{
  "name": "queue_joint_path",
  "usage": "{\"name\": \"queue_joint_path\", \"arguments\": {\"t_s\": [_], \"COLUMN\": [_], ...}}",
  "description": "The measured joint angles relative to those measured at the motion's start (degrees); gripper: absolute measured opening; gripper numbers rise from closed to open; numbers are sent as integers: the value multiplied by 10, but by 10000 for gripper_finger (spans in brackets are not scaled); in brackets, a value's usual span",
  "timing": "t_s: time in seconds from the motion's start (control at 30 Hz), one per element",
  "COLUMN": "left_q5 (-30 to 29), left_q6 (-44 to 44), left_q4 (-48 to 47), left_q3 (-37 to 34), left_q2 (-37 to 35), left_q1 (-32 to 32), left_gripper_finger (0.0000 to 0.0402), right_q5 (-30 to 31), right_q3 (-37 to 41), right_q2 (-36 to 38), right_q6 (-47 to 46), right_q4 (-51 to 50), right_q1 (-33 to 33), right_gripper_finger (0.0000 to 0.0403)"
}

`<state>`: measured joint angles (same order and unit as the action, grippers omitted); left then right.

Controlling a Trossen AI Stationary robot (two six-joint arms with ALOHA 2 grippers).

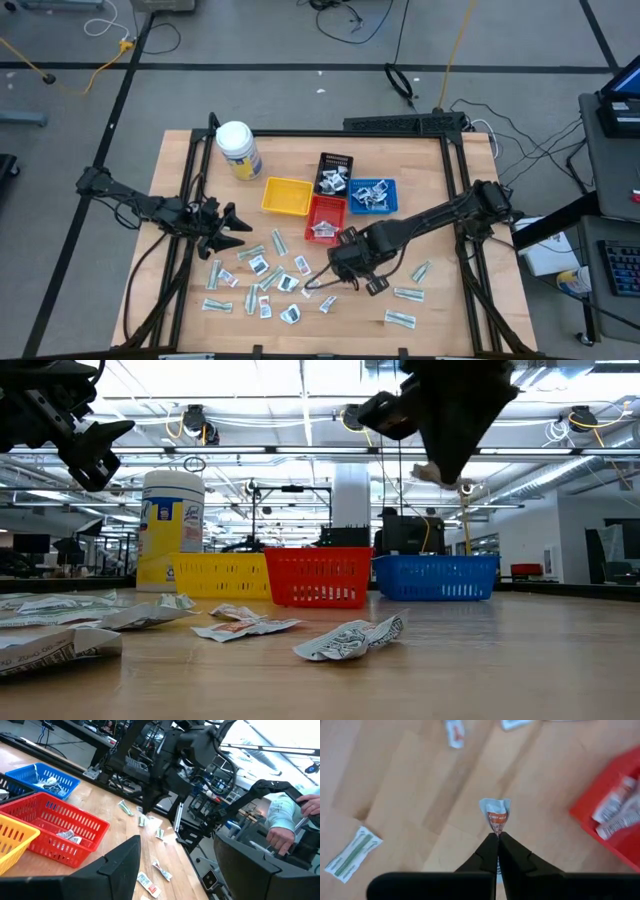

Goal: Pick & Place First Aid Supplies
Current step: Put the ointment pack into the red bin

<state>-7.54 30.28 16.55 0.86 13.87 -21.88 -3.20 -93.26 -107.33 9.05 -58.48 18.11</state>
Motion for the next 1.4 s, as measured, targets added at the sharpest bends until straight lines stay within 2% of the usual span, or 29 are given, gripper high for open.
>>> {"name": "queue_joint_path", "arguments": {"t_s": [0.17,0.73,1.27,1.4], "left_q5": [0,0,0,0], "left_q6": [0,0,0,0], "left_q4": [0,0,0,0], "left_q3": [0,0,0,0], "left_q2": [0,0,0,0], "left_q1": [0,0,0,0], "left_gripper_finger": [257,257,257,257], "right_q5": [1,2,1,0], "right_q3": [0,0,-10,-9], "right_q2": [0,0,-90,-111], "right_q6": [-24,-22,-24,-24], "right_q4": [6,46,137,133], "right_q1": [-40,-207,-222,-222], "right_gripper_finger": [1,0,0,0]}}
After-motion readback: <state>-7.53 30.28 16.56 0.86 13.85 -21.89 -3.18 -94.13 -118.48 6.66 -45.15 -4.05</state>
